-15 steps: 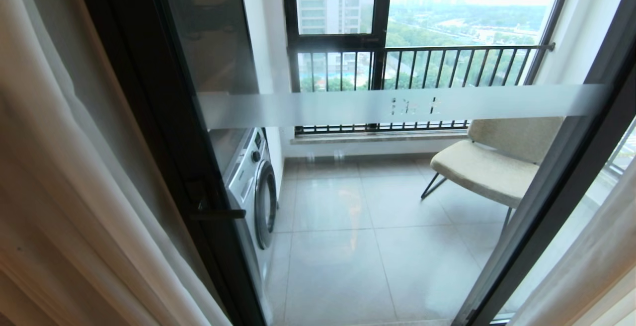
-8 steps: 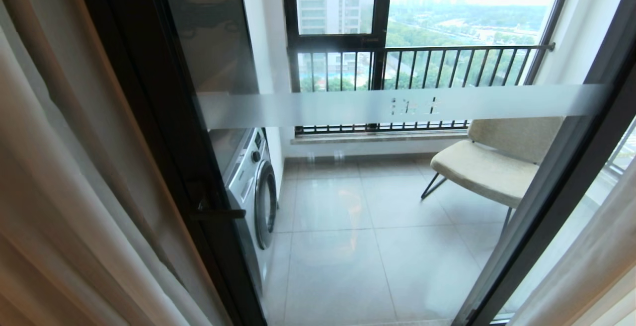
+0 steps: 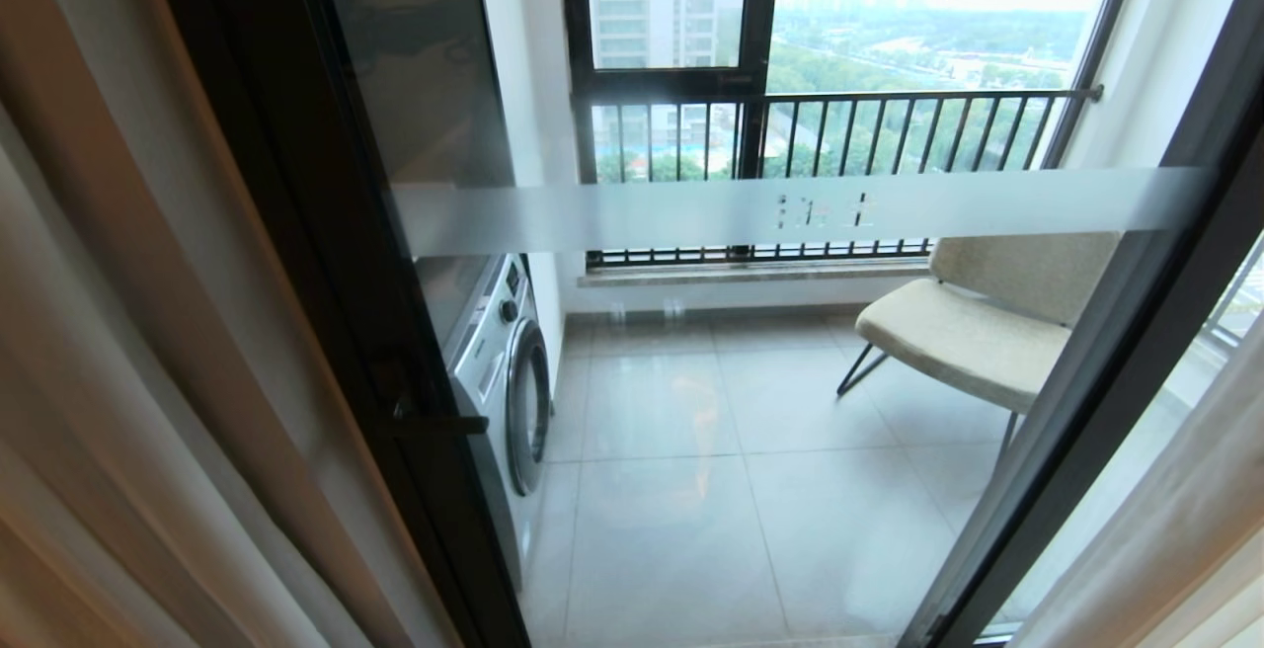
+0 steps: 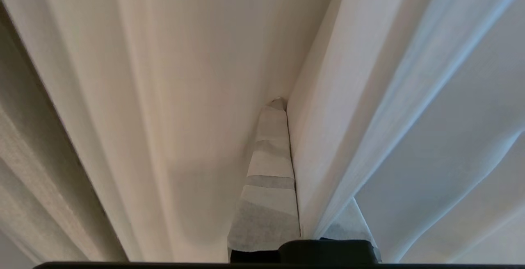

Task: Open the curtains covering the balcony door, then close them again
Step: Pull the inner curtains open on both sides

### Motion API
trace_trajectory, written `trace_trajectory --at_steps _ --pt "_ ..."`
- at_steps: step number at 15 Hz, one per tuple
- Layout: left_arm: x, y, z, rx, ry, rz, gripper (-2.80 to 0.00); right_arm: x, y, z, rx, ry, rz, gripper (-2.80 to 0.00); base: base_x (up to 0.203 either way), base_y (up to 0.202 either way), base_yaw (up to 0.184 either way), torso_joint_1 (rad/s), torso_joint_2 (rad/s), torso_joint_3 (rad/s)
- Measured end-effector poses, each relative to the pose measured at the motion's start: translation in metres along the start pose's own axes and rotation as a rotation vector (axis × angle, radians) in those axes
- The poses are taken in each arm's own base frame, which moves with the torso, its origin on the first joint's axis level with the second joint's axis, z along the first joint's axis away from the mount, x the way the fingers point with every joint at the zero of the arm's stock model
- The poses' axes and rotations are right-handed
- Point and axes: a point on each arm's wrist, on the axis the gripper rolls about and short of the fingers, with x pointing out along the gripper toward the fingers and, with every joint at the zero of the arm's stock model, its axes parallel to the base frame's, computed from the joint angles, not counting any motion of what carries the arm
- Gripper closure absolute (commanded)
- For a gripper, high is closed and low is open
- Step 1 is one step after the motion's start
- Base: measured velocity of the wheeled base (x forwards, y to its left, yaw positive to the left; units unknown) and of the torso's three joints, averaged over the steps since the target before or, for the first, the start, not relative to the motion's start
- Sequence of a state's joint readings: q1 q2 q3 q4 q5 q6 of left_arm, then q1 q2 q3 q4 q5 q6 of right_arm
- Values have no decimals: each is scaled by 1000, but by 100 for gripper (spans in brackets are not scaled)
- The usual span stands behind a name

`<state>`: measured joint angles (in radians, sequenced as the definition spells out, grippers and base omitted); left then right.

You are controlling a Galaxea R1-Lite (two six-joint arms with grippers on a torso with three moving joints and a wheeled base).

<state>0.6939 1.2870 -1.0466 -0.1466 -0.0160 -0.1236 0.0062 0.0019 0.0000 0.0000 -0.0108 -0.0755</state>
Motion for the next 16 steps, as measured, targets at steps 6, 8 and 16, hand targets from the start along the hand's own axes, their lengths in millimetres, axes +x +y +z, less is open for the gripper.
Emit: trace_trajectory --at_steps 6,8,16 --pt "44 26 2 -1 -39 -20 0 0 0 0 0 0 0 0 0 0 0 0 0 0" --pt "58 45 5 -2 -38 6 0 0 0 0 0 0 0 0 0 0 0 0 0 0" --pt "106 127 7 -2 -88 78 0 0 0 0 0 0 -1 0 0 0 0 0 0 0"
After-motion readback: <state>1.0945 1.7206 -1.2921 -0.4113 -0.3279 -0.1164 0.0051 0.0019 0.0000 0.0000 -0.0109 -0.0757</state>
